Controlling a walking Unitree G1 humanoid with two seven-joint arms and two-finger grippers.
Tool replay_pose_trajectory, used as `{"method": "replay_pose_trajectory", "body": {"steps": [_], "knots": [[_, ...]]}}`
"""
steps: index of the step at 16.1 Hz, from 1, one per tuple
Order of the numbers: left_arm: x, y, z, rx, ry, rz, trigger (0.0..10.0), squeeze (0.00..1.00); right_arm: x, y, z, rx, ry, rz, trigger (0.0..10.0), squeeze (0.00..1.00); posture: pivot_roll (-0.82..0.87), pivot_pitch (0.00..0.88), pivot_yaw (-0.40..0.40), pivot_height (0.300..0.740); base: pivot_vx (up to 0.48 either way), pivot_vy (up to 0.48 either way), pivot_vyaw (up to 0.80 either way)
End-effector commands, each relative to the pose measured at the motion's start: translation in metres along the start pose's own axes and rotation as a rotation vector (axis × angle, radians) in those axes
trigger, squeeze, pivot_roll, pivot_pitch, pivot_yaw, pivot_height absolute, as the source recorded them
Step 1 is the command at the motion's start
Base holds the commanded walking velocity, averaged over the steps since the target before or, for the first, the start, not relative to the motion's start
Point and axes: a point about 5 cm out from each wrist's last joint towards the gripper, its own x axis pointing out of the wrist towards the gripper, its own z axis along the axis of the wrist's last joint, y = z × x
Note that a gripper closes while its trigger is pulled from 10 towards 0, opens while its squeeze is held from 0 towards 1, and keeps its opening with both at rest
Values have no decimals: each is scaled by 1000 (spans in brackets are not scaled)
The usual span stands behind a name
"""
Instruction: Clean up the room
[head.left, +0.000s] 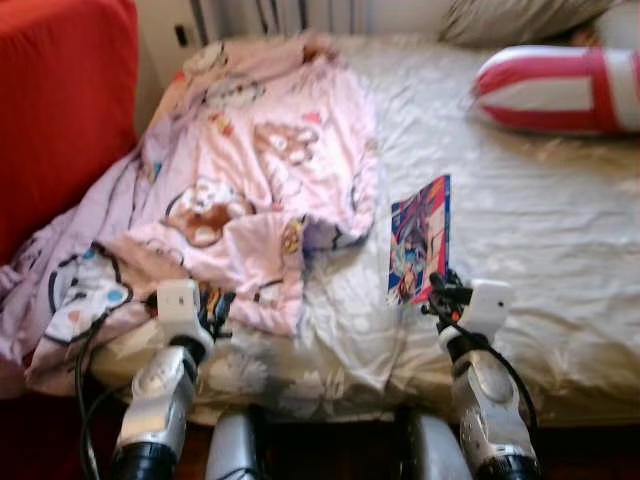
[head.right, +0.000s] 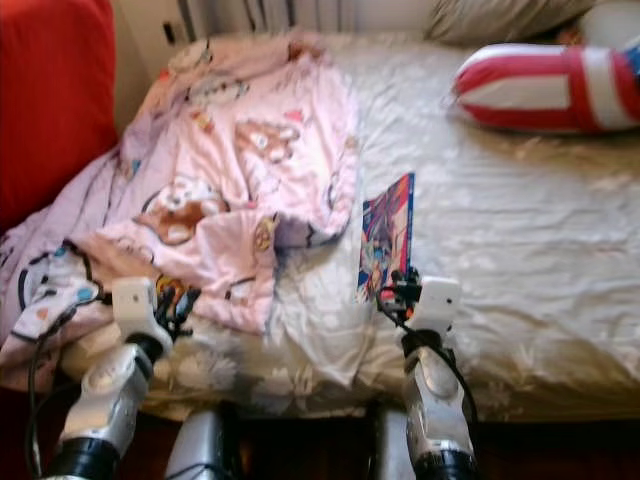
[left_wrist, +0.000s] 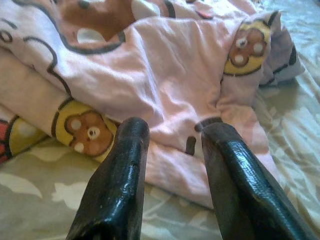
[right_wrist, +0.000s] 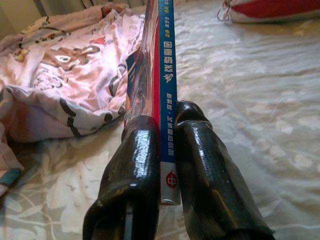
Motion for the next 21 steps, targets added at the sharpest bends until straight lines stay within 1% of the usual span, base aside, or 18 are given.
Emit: {"method": "replay_pose_trajectory", "body": {"steps": [1, 2, 3, 4, 6, 9, 13, 16, 19, 21], "knots": [[-1, 5, -3, 10, 8, 22, 10000, 0, 3, 6, 11, -15, -49, 27, 10000, 0, 45, 10, 7, 588, 0, 0, 0], [-2, 8, -10, 7, 30, 38, 10000, 0, 5, 8, 11, -30, -42, 30, 10000, 0, 47, 0, 9, 598, 0, 0, 0], [-6, 17, -23, -5, 78, 73, 10000, 0, 9, 12, 12, -37, -32, 40, 10000, 0, 47, 0, 8, 613, 0, 0, 0], [-8, 21, -31, -13, 110, 93, 10000, 0, 9, 14, 12, -33, -32, 46, 10000, 0, 45, 0, 8, 628, 0, 0, 0], [-14, 25, -43, -9, 154, 102, 10000, 0, 9, 15, 12, -32, -30, 48, 10000, 0, 40, 0, 9, 648, 0, 0, 0], [-21, 28, -57, 7, 205, 110, 10000, 0, 6, 12, 10, -33, -27, 39, 10000, 0, 37, 0, 9, 668, 0, 0, 0], [-28, 28, -72, 9, 272, 117, 10000, 0, 5, 10, 7, -33, -16, 29, 10000, 0, 41, 0, 2, 703, 0, 0, 0], [-40, 29, -90, 13, 358, 133, 10000, 0, 3, 9, 3, -27, -12, 4, 10000, 0, 45, 0, -9, 708, 0, 0, 0], [-54, 35, -105, 27, 450, 171, 10000, 0, 1, 7, -2, -19, -8, -7, 10000, 0, 46, 0, -15, 708, 0, 0, 0], [-61, 36, -114, 39, 507, 183, 10000, 0, -3, 2, -9, -21, 20, -34, 10000, 0, 55, 0, -18, 708, 0, 0, 0]]}}
